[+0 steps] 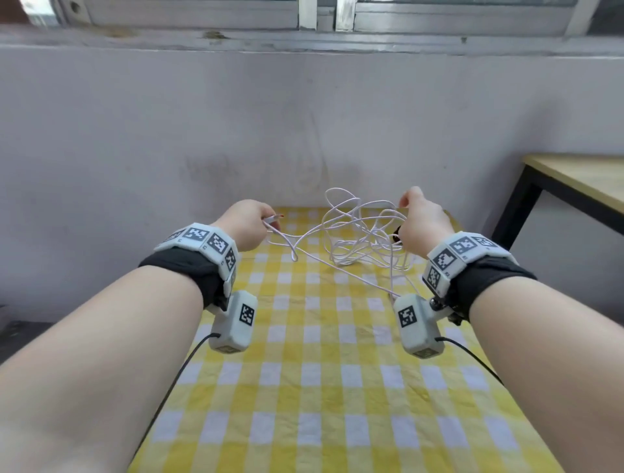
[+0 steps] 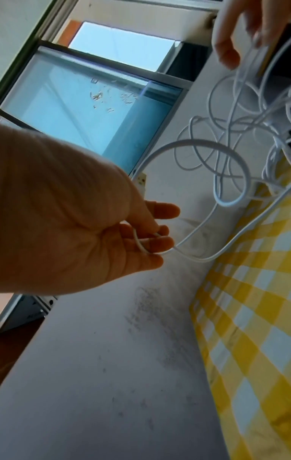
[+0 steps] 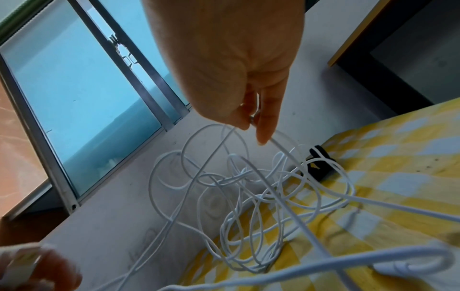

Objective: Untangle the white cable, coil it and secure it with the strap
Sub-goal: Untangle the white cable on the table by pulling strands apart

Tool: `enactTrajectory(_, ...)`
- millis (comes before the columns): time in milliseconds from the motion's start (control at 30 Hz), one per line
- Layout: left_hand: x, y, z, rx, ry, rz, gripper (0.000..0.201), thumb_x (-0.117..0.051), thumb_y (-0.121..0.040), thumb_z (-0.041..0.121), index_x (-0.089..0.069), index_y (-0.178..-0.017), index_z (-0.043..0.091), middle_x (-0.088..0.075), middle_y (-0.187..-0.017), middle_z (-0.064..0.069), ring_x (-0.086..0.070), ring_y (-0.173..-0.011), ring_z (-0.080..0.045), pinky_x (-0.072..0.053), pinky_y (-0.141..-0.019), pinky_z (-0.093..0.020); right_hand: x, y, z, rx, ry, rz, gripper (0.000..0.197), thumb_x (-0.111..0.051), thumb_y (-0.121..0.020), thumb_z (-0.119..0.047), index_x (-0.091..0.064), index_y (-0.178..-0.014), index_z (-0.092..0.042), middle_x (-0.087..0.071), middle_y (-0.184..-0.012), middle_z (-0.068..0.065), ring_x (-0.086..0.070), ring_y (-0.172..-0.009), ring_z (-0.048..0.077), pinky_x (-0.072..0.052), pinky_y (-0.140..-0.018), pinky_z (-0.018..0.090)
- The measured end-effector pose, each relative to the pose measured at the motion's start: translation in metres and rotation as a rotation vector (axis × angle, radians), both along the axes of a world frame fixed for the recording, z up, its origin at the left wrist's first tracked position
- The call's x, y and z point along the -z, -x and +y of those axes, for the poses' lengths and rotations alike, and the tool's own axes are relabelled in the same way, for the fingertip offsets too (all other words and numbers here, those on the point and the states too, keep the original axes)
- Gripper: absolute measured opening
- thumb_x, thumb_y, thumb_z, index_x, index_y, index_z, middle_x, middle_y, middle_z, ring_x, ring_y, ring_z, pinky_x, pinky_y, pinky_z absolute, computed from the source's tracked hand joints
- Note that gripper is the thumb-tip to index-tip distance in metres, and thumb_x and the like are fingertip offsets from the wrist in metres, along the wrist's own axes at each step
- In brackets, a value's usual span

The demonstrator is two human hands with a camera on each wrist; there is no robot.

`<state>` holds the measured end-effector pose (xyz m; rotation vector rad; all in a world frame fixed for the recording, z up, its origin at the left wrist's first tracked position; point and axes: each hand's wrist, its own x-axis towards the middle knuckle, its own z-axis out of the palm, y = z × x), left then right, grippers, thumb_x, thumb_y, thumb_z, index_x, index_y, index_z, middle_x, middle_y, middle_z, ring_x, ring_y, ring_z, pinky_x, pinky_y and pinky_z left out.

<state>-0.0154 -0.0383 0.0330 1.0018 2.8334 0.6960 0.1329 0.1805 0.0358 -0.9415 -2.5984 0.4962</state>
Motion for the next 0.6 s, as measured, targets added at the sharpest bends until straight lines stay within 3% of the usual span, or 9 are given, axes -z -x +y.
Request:
enactTrajectory(100, -0.004, -0.008, -0.006, 0.018, 0.133, 0.062, 0.029, -0.044, -0.090, 0.002, -0.068, -0.096, 0.017, -0.065, -0.099, -0.011, -0.059, -0.088, -0.029, -0.045, -0.072, -0.027, 0.001, -0.005, 0.002, 0.047, 0.036, 0.019, 0.038, -0.047, -0.085, 0.001, -0.044, -0.121, -0.012, -0.059, -0.116, 0.018, -0.057, -0.104, 0.035, -0.042, -0.080, 0.034)
enactTrajectory(200, -0.006, -0.010, -0.009, 0.012, 0.154, 0.089, 0.026, -0.046, -0.092, 0.005, -0.066, -0.106, 0.015, -0.064, -0.106, -0.010, -0.059, -0.097, -0.028, -0.044, -0.078, -0.027, 0.002, -0.005, 0.006, 0.090, 0.039, 0.040, 0.037, -0.048, -0.084, 0.002, -0.046, -0.119, -0.013, -0.059, -0.116, 0.017, -0.056, -0.103, 0.035, -0.041, -0.080, 0.033)
enactTrajectory(333, -0.008, -0.011, -0.012, 0.068, 0.198, 0.079, 0.044, -0.041, -0.083, -0.008, -0.061, -0.112, 0.019, -0.063, -0.106, -0.002, -0.062, -0.099, -0.021, -0.046, -0.078, -0.026, 0.003, -0.001, 0.010, 0.163, 0.020, 0.040, 0.034, -0.047, -0.086, -0.002, -0.053, -0.117, -0.012, -0.057, -0.120, 0.018, -0.055, -0.109, 0.037, -0.043, -0.084, 0.034)
enactTrajectory(400, -0.009, -0.014, -0.010, 0.120, 0.338, 0.047, 0.044, -0.040, -0.081, -0.009, -0.061, -0.106, 0.021, -0.060, -0.099, 0.003, -0.060, -0.094, -0.018, -0.043, -0.072, -0.024, 0.004, 0.001, 0.012, 0.172, 0.021, 0.012, 0.035, -0.047, -0.087, -0.004, -0.057, -0.118, -0.013, -0.057, -0.121, 0.018, -0.055, -0.110, 0.037, -0.044, -0.085, 0.034)
enactTrajectory(467, -0.008, -0.014, -0.006, 0.129, 0.454, 0.004, 0.033, -0.051, -0.077, -0.007, -0.061, -0.093, 0.020, -0.056, -0.090, 0.004, -0.055, -0.087, -0.018, -0.041, -0.066, -0.023, 0.004, 0.003, 0.012, 0.155, 0.037, 0.007, 0.036, -0.048, -0.086, -0.003, -0.059, -0.118, -0.013, -0.057, -0.121, 0.017, -0.055, -0.110, 0.036, -0.044, -0.083, 0.033)
enactTrajectory(533, -0.006, -0.011, -0.003, 0.099, 0.417, -0.067, 0.021, -0.064, -0.073, 0.000, -0.057, -0.081, 0.018, -0.055, -0.081, 0.001, -0.053, -0.078, -0.019, -0.041, -0.062, -0.024, 0.004, 0.005, 0.012, 0.144, 0.065, 0.032, 0.035, -0.050, -0.085, -0.003, -0.059, -0.117, -0.014, -0.058, -0.121, 0.016, -0.055, -0.110, 0.034, -0.044, -0.084, 0.033)
enactTrajectory(600, -0.004, -0.009, -0.002, 0.067, 0.276, -0.206, 0.017, -0.069, -0.077, 0.010, -0.053, -0.073, 0.015, -0.057, -0.073, -0.002, -0.059, -0.072, -0.018, -0.047, -0.065, -0.026, 0.004, 0.005, 0.013, 0.131, 0.091, 0.074, 0.033, -0.048, -0.086, -0.005, -0.059, -0.115, -0.015, -0.059, -0.119, 0.016, -0.056, -0.109, 0.033, -0.044, -0.086, 0.032)
